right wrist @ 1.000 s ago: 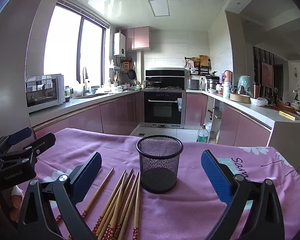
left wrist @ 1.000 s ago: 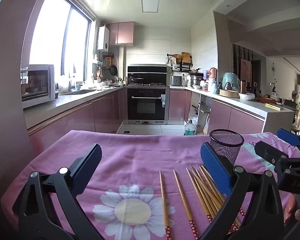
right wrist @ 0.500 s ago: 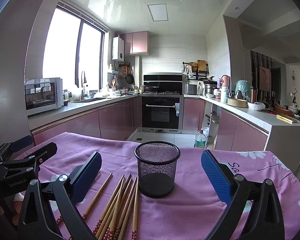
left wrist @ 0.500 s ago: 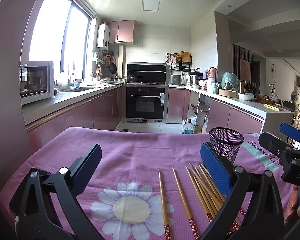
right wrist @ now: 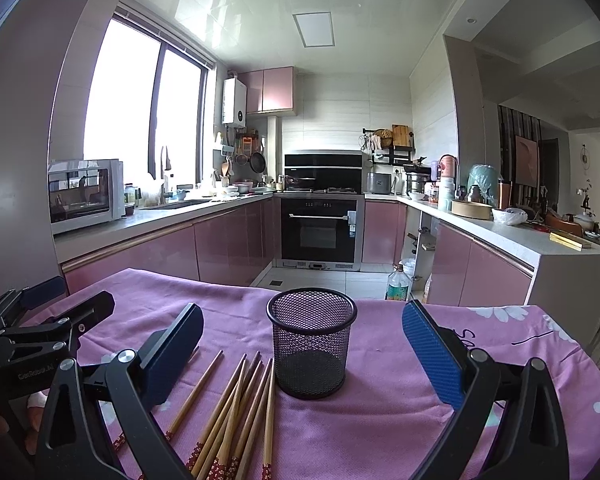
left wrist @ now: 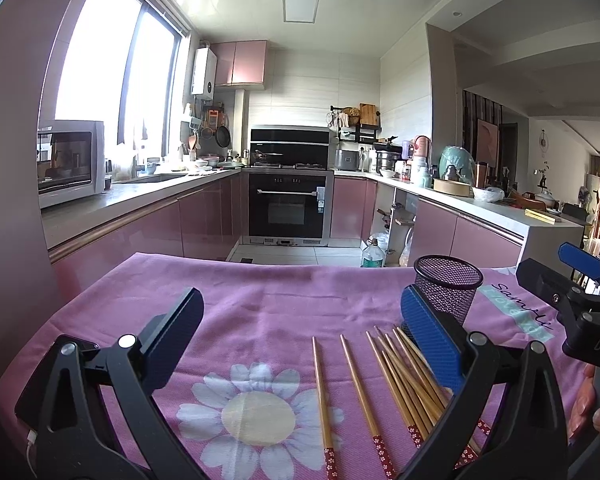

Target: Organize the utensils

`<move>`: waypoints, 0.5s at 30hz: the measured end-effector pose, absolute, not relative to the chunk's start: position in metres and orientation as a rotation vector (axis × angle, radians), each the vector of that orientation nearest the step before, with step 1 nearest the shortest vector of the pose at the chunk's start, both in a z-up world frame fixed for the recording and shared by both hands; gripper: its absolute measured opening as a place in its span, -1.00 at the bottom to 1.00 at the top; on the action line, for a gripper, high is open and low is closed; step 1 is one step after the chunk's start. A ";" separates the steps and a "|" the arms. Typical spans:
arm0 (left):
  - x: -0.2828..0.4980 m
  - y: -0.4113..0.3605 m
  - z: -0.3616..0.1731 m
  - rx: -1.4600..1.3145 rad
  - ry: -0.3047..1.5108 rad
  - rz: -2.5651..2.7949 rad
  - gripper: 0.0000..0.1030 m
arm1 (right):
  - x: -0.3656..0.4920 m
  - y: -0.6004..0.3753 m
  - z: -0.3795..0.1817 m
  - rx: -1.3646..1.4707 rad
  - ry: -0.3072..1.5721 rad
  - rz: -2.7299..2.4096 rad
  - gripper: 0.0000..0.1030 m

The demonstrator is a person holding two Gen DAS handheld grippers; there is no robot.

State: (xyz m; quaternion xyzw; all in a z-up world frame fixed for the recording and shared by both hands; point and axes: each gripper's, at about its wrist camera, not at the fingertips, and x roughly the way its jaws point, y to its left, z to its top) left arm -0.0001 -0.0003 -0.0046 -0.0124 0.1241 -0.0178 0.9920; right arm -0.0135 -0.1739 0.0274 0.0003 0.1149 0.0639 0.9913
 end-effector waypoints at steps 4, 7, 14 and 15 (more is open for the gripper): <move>0.000 0.000 -0.005 -0.025 0.249 -0.036 0.89 | -0.014 -0.173 0.029 0.001 0.225 0.125 0.87; 0.000 0.000 -0.005 -0.026 0.248 -0.036 0.89 | -0.014 -0.172 0.030 -0.001 0.225 0.122 0.87; -0.001 -0.001 -0.003 -0.024 0.243 -0.042 0.89 | -0.015 -0.173 0.030 0.000 0.223 0.123 0.87; -0.001 -0.002 -0.003 -0.024 0.242 -0.042 0.89 | -0.015 -0.172 0.030 0.000 0.224 0.124 0.87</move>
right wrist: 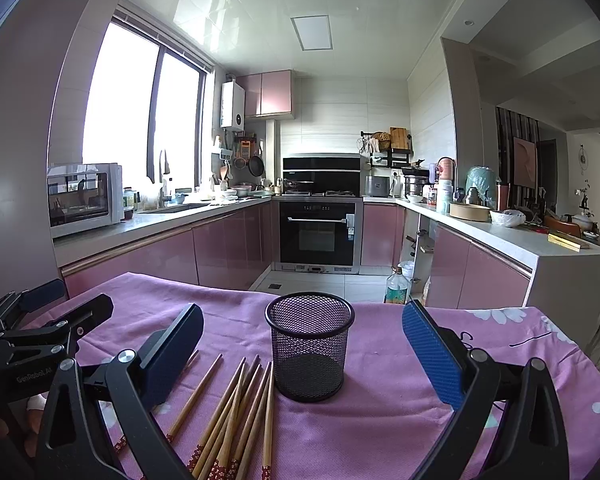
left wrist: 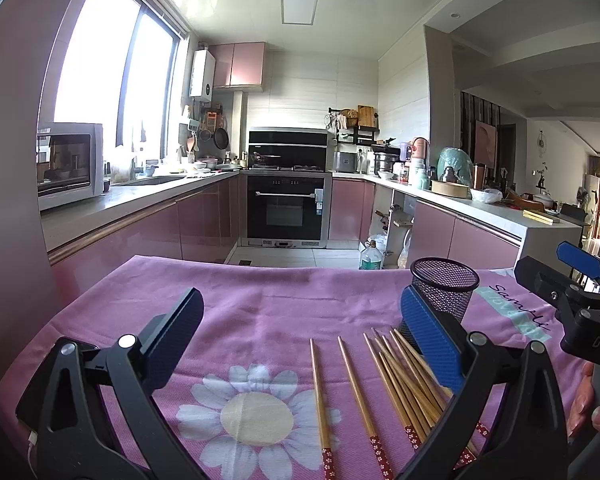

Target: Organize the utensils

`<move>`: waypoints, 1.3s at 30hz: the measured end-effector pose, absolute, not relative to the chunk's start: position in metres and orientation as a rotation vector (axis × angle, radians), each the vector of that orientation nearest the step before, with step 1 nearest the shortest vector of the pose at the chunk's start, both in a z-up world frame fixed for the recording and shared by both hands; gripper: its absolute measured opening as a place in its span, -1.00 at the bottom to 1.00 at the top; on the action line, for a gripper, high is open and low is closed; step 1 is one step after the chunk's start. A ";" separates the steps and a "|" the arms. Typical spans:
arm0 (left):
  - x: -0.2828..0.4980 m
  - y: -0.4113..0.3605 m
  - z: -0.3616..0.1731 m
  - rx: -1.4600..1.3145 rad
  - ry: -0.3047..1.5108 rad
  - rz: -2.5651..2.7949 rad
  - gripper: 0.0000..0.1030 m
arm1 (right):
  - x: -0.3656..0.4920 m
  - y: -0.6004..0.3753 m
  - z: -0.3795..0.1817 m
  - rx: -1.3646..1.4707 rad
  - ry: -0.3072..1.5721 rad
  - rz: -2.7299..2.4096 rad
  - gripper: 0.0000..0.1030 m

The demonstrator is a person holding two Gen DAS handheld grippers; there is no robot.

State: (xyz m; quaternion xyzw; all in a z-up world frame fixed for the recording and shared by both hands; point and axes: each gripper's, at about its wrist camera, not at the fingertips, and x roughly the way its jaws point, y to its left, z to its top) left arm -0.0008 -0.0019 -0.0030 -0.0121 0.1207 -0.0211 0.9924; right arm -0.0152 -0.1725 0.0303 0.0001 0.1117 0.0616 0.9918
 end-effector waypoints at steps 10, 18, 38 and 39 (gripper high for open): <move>-0.003 -0.001 -0.002 -0.024 0.240 -0.044 0.89 | -0.016 -0.173 0.032 0.003 0.219 0.129 0.87; -0.004 -0.001 -0.001 -0.024 0.237 -0.043 0.89 | -0.013 -0.172 0.031 0.007 0.223 0.137 0.87; -0.005 -0.002 0.001 -0.024 0.234 -0.044 0.89 | -0.012 -0.172 0.024 0.014 0.227 0.146 0.87; -0.005 -0.002 0.001 -0.022 0.234 -0.041 0.89 | -0.012 -0.172 0.023 0.014 0.228 0.148 0.87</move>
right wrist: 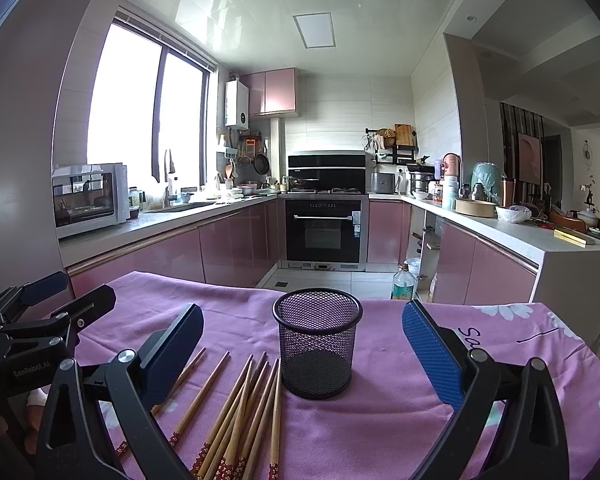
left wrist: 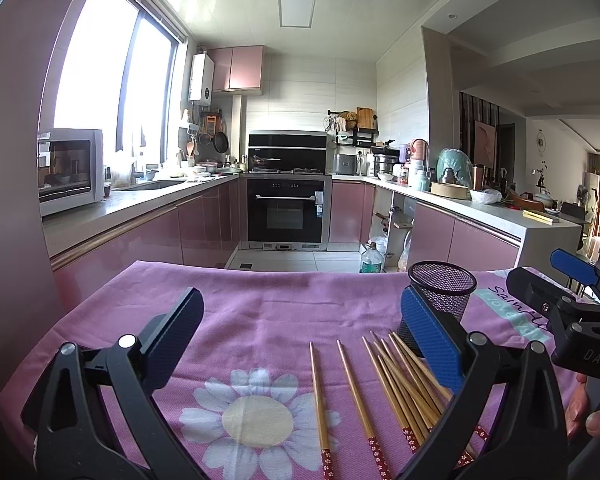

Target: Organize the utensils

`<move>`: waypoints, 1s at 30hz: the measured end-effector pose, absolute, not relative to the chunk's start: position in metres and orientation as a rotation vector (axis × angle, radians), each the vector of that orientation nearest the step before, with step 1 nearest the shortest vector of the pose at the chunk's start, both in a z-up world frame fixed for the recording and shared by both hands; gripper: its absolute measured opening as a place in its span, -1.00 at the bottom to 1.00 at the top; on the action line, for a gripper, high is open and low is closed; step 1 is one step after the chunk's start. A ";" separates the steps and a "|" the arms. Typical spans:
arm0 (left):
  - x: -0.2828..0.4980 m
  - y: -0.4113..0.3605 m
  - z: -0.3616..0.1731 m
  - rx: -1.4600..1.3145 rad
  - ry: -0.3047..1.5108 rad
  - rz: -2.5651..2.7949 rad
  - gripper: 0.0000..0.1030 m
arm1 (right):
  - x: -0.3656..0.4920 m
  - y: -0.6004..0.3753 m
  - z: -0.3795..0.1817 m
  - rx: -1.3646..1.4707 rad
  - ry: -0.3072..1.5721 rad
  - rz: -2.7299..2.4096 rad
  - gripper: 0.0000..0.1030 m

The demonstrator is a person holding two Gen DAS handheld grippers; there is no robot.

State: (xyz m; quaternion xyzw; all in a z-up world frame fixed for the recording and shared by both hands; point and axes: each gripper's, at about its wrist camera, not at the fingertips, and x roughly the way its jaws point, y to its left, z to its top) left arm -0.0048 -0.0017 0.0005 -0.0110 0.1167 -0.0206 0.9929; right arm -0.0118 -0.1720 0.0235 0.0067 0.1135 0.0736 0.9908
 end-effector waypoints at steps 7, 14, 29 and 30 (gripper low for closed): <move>-0.005 -0.002 0.000 -0.023 0.233 -0.043 0.89 | -0.013 -0.173 0.021 0.015 0.230 0.148 0.87; -0.005 -0.002 0.001 -0.021 0.234 -0.043 0.89 | -0.013 -0.173 0.021 0.015 0.230 0.147 0.87; -0.007 -0.002 0.003 -0.020 0.237 -0.045 0.89 | -0.012 -0.165 0.014 0.018 0.241 0.157 0.87; -0.007 -0.002 0.003 -0.020 0.238 -0.045 0.89 | -0.013 -0.164 0.014 0.018 0.242 0.158 0.87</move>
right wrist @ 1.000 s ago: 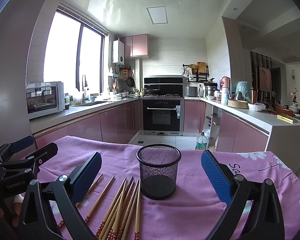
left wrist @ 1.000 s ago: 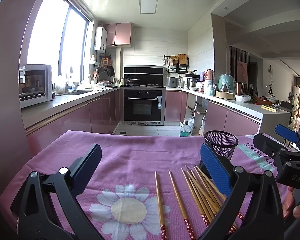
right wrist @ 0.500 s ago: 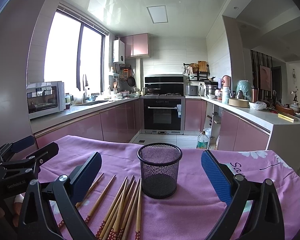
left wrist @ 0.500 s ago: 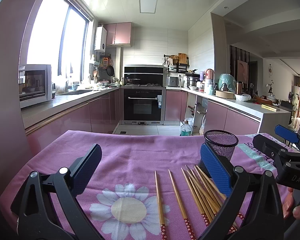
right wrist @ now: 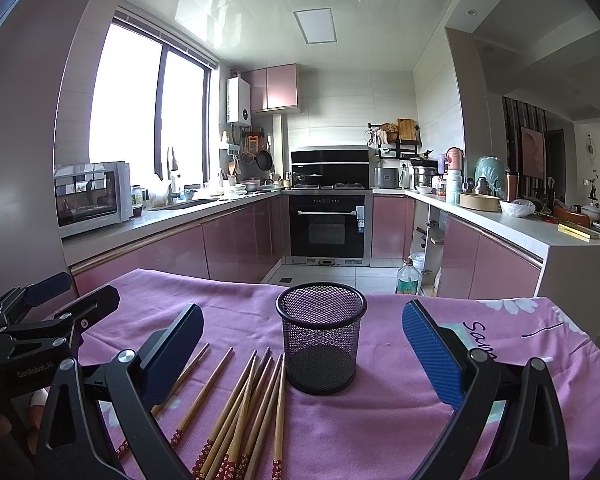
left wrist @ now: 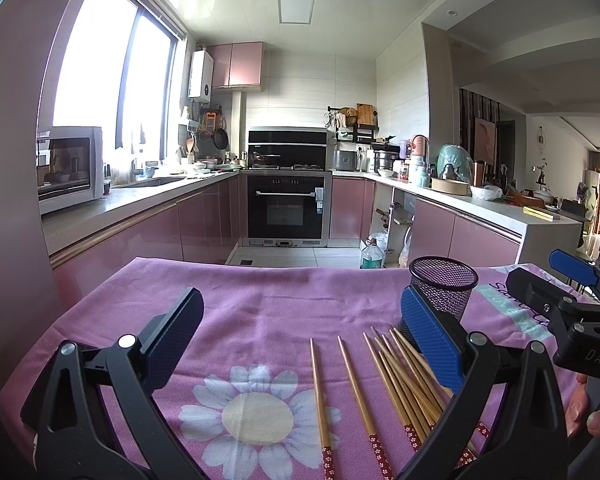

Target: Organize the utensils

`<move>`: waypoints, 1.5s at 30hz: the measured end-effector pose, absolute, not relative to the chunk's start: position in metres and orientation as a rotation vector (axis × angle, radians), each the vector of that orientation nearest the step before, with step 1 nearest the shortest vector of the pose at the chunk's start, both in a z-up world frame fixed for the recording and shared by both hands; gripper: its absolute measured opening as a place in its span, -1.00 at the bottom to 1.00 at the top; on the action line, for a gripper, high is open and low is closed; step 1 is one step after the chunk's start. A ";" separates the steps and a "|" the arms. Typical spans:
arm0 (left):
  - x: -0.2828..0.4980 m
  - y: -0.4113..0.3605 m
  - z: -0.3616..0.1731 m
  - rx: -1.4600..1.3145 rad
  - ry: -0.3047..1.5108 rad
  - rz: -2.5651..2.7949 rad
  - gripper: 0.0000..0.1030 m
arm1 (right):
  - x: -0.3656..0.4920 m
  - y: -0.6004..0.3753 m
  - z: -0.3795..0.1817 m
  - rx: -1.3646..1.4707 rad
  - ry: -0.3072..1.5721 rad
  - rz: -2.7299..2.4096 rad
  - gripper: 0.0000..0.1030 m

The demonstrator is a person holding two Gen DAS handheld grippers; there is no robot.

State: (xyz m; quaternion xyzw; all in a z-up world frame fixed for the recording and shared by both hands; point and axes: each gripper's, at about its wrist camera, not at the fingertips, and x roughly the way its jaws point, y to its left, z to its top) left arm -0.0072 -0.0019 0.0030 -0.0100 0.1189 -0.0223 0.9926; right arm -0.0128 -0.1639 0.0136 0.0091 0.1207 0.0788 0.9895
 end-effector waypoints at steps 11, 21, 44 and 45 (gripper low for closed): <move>0.007 0.007 -0.011 -0.012 0.346 -0.075 0.87 | -0.006 -0.164 0.005 0.031 0.357 0.207 0.87; 0.048 0.006 -0.051 0.039 0.617 -0.159 0.33 | 0.028 -0.148 -0.032 -0.028 0.672 0.301 0.40; 0.111 -0.022 -0.093 0.083 0.875 -0.249 -0.37 | 0.091 -0.136 -0.064 -0.069 0.906 0.335 -0.70; 0.111 -0.023 -0.092 0.081 0.875 -0.248 -0.42 | 0.092 -0.136 -0.064 -0.063 0.908 0.340 -0.77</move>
